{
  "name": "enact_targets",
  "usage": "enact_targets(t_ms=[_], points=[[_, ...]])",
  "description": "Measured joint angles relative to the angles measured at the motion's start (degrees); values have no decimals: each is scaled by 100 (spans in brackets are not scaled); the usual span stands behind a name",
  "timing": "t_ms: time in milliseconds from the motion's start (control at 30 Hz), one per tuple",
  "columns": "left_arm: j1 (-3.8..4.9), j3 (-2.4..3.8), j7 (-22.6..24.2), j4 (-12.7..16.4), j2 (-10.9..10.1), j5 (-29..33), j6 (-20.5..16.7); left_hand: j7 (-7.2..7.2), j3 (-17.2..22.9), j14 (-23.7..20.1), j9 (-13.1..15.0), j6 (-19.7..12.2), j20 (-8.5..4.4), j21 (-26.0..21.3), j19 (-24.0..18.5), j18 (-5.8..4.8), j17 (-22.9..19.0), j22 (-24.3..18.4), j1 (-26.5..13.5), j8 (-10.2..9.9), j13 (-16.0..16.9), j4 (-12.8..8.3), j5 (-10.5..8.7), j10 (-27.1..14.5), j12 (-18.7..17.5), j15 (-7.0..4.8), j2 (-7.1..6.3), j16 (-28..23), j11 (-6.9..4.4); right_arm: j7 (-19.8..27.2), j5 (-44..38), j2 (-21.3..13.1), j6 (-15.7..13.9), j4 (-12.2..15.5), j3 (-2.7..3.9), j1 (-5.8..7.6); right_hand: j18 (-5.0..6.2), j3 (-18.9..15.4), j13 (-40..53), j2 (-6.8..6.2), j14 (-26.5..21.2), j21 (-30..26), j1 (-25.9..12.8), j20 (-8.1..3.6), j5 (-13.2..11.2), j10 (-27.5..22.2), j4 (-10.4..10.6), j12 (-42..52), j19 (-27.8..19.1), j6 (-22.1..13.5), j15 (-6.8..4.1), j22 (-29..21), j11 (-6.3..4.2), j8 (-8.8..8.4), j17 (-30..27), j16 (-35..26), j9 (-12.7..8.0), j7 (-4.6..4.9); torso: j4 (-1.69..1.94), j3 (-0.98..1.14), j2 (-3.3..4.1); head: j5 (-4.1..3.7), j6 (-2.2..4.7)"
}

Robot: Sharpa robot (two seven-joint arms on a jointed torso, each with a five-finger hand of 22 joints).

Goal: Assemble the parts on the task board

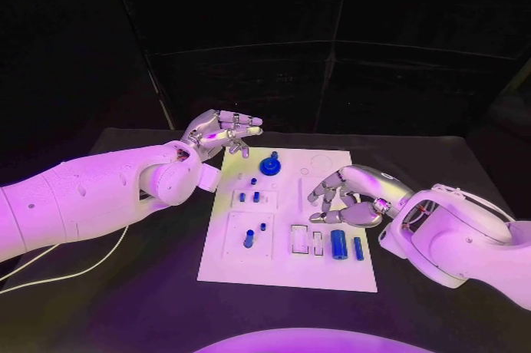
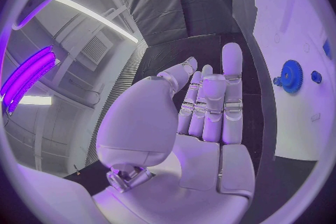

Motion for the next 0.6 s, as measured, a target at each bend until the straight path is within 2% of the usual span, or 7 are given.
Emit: enact_targets(t_ms=[33,133,167,233,300,400,600], points=[[0,0,0,2,0,0,0,0,0,0,0,0,0,0,0,0,0,0,0,0,0,0,0,0,0,0,0,0,0,-32,86,-72,-3,0,0,5,-51,-56,79,10,-10,94,-61,-33,103,177,56,114,69,33,-42,133,-46,24,121,69,0,-33,-1,-4,-7,-38,0],[0,-1,-1,12,-6,0,0,4,0,0,0,-4,0,0,0,0,0,0,0,0,0,0,0,0,0,0,0,0,0,-217,307,-241,-15,-20,0,16,-73,-241,425,-38,-17,332,-229,-150,346,511,241,519,232,65,-115,484,-151,109,368,213,8,-107,-2,-15,-20,-140,-11],[0,-1,-2,15,-11,0,0,20,0,0,0,-21,0,0,0,0,-9,0,0,0,0,0,0,0,0,0,0,0,0,-294,362,-280,-19,-36,0,17,-164,-327,714,-40,-2,475,-230,-183,332,547,326,814,325,64,-162,698,-181,176,544,311,21,-135,-3,-17,-22,-174,-13],[0,-2,-2,25,-26,0,0,20,0,0,0,-21,0,0,0,0,-15,0,0,0,0,0,0,0,0,0,0,0,0,-504,474,-375,-38,-80,-11,18,-185,-470,1782,-36,-7,624,-234,-233,349,675,422,1678,393,43,-168,918,-201,289,749,434,37,-171,-11,-20,-24,-237,-14],[0,-2,-2,39,-41,0,0,21,0,0,0,-21,0,0,0,0,-14,0,0,0,0,0,0,0,0,0,0,0,0,-716,539,-466,-58,-113,-38,12,-184,-605,2995,51,-7,697,-321,-220,560,833,557,2585,409,42,-168,1031,-223,392,916,525,61,-172,-20,-19,-24,-283,-12],[0,-3,-2,58,-67,0,-1,21,0,0,0,-21,0,0,0,0,-14,0,0,0,0,0,0,0,0,0,0,0,0,-1084,576,-587,-69,-130,-108,-27,-184,-784,4033,123,-7,742,-579,-234,765,913,622,3322,433,63,-168,1127,-241,530,1096,620,97,-193,-47,-17,-27,-328,-19],[0,-3,-2,84,-88,0,-2,21,0,0,0,-21,0,0,0,0,-14,0,0,0,0,0,0,0,0,0,0,0,0,-1724,415,-692,-7,-90,-327,-67,-184,-945,5076,138,-6,828,-800,-234,718,1075,661,3987,433,44,-208,1259,-262,727,1408,757,168,-211,-110,-16,-45,-376,-44]])
